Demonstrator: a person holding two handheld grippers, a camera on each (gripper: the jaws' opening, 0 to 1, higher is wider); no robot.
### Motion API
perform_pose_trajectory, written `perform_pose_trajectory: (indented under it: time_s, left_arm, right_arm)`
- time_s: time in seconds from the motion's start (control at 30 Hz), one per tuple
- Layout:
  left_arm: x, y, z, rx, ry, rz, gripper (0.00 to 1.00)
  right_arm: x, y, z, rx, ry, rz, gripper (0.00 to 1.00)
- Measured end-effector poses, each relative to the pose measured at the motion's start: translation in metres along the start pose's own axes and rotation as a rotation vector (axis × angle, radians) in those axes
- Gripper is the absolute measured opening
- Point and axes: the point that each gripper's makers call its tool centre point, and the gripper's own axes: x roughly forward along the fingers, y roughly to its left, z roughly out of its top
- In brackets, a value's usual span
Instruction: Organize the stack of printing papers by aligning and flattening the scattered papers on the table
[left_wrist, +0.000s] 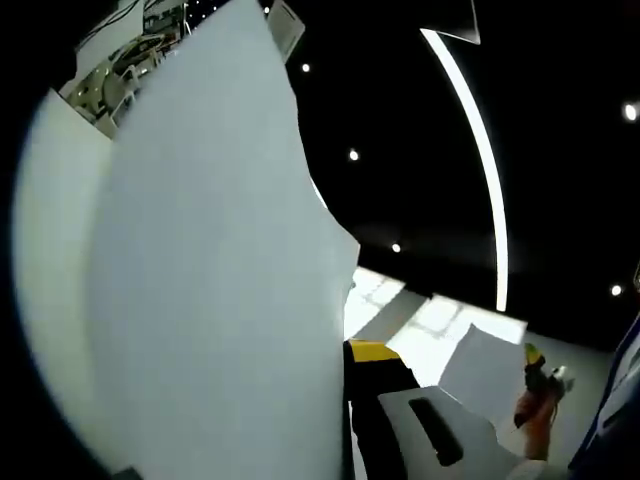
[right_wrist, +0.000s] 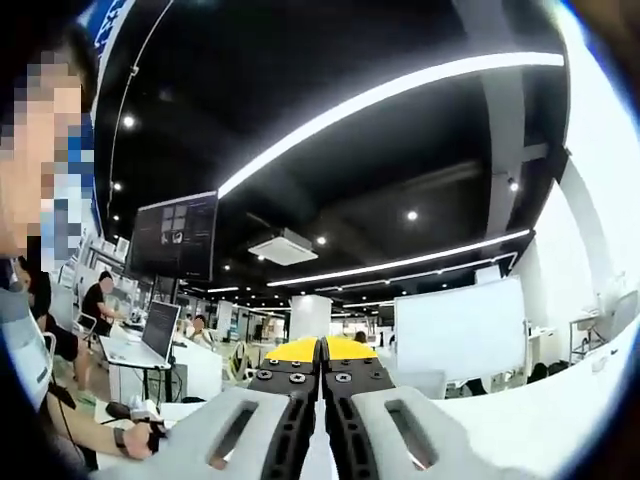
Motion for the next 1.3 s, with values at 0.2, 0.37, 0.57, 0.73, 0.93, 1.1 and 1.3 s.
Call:
perform_pose_trajectory:
  time_s: [0.2, 0.37, 0.57, 0.73, 0.93, 1.1, 1.3]
  left_arm:
    - [0.000, -0.001, -0.001, -0.003, 0.000, -0.001, 0.06]
    - [0.000, -0.003, -0.002, -0.003, 0.000, 0.000, 0.06]
    - [0.000, -0.005, -0.002, -0.003, 0.000, -0.001, 0.06]
    - [0.000, -0.005, -0.002, -0.005, 0.001, -0.001, 0.06]
    - [0.000, -0.006, -0.002, -0.010, 0.001, -0.001, 0.06]
    - [-0.001, -0.005, -0.001, -0.016, -0.004, 0.000, 0.06]
    - [0.000, -0.004, 0.000, -0.015, -0.004, -0.001, 0.06]
  right_arm:
    - [0.002, 0.002, 0.003, -0.006, -0.006, 0.007, 0.00]
    - [0.004, 0.004, 0.006, -0.008, -0.009, 0.013, 0.00]
    - [0.003, 0.009, 0.010, -0.014, -0.017, 0.021, 0.00]
    - [0.003, 0.015, 0.012, -0.017, -0.015, 0.034, 0.00]
    - [0.004, 0.018, 0.012, -0.021, -0.015, 0.039, 0.00]
    - [0.005, 0.023, 0.015, -0.023, -0.022, 0.050, 0.00]
    - [0.005, 0.027, 0.018, -0.026, -0.028, 0.060, 0.00]
